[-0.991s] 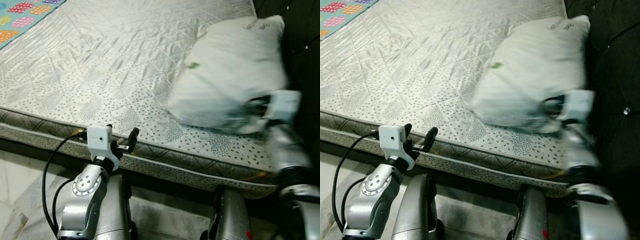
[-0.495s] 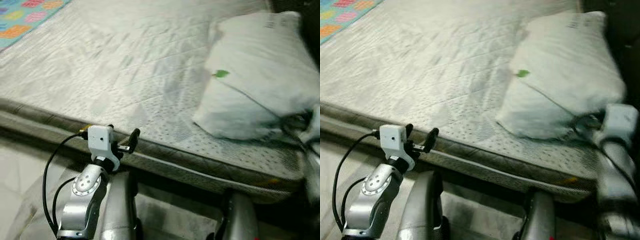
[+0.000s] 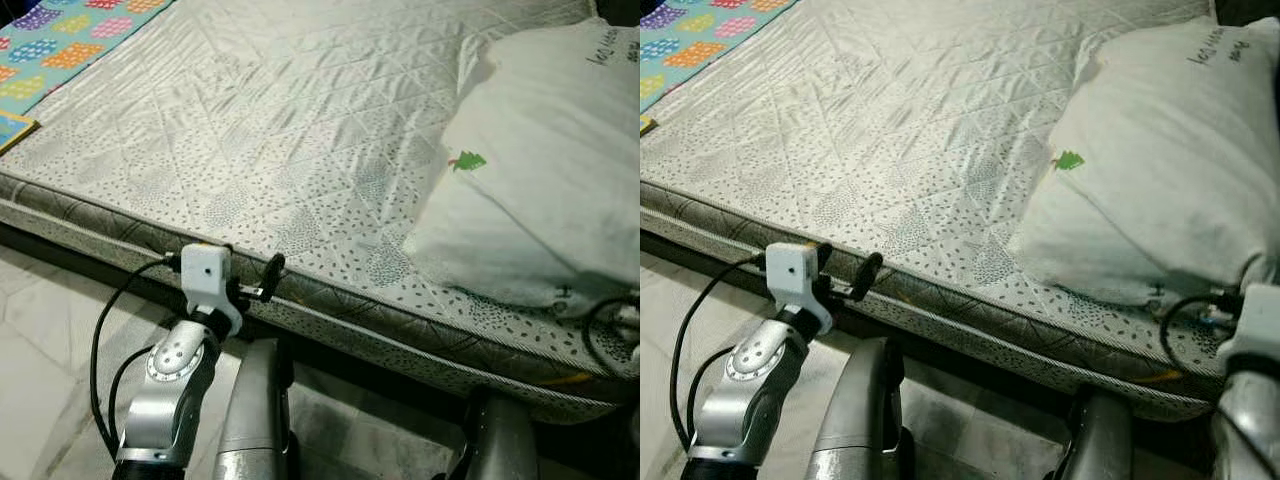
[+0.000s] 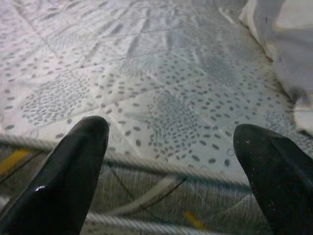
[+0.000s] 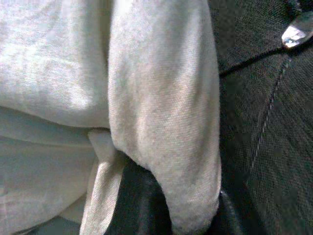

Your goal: Clean up the room

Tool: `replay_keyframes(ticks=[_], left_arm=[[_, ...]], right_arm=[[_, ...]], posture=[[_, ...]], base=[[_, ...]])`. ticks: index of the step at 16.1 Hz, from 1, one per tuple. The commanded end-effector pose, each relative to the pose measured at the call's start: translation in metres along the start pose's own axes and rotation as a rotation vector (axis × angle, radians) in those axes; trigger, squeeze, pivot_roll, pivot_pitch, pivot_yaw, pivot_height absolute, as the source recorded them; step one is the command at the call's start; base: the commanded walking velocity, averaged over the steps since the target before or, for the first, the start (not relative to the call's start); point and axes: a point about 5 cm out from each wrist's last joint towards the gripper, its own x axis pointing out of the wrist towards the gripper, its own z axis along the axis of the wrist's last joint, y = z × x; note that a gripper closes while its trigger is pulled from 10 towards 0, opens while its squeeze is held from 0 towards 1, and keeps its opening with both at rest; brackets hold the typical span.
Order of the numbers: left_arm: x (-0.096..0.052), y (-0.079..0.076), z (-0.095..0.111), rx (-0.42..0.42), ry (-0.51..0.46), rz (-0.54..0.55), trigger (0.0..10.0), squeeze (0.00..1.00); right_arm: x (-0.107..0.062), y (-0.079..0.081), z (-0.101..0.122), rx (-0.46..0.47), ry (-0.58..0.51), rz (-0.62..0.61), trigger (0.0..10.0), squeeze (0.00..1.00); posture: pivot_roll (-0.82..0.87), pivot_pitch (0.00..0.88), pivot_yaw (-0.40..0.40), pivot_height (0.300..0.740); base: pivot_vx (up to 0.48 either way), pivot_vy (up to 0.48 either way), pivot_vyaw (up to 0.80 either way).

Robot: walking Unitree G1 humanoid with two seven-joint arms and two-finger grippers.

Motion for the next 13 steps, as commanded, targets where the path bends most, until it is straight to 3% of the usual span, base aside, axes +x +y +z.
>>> replay_keyframes(ticks=[1,5,7,8,11,13], left_arm=[[-0.001,0.002,-0.007,-0.005,0.025,0.007,10.0,0.00],[-0.002,-0.002,-0.009,-0.012,0.023,0.004,10.0,0.00],[-0.002,0.000,-0.009,-0.010,0.023,0.010,10.0,0.00],[-0.003,0.003,-0.008,-0.008,0.023,0.017,10.0,0.00],[-0.002,0.000,-0.010,-0.011,0.025,0.014,10.0,0.00],[0.000,-0.003,-0.009,-0.013,0.023,0.003,10.0,0.00]], right_arm=[[-0.015,-0.008,-0.011,-0.017,0.060,-0.053,0.0,0.00],[-0.055,0.023,-0.018,0.015,0.147,0.062,0.0,0.00],[-0.062,0.022,-0.021,0.008,0.176,0.067,0.0,0.00],[-0.069,0.013,-0.029,-0.013,0.221,0.049,0.0,0.00],[-0.070,0.006,-0.036,-0.017,0.262,0.022,0.0,0.00],[-0.043,0.010,-0.028,0.004,0.212,0.015,0.0,0.00]], posture=[[-0.05,0.133,0.081,0.493],[-0.05,0.128,0.074,0.493],[-0.04,0.129,0.071,0.493],[-0.05,0.132,0.069,0.493],[-0.06,0.136,0.073,0.493],[-0.05,0.134,0.074,0.493]], base=[[0.000,0.000,0.00],[0.000,0.000,0.00],[0.000,0.000,0.00],[0.000,0.000,0.00],[0.000,0.000,0.00],[0.000,0.000,0.00]])
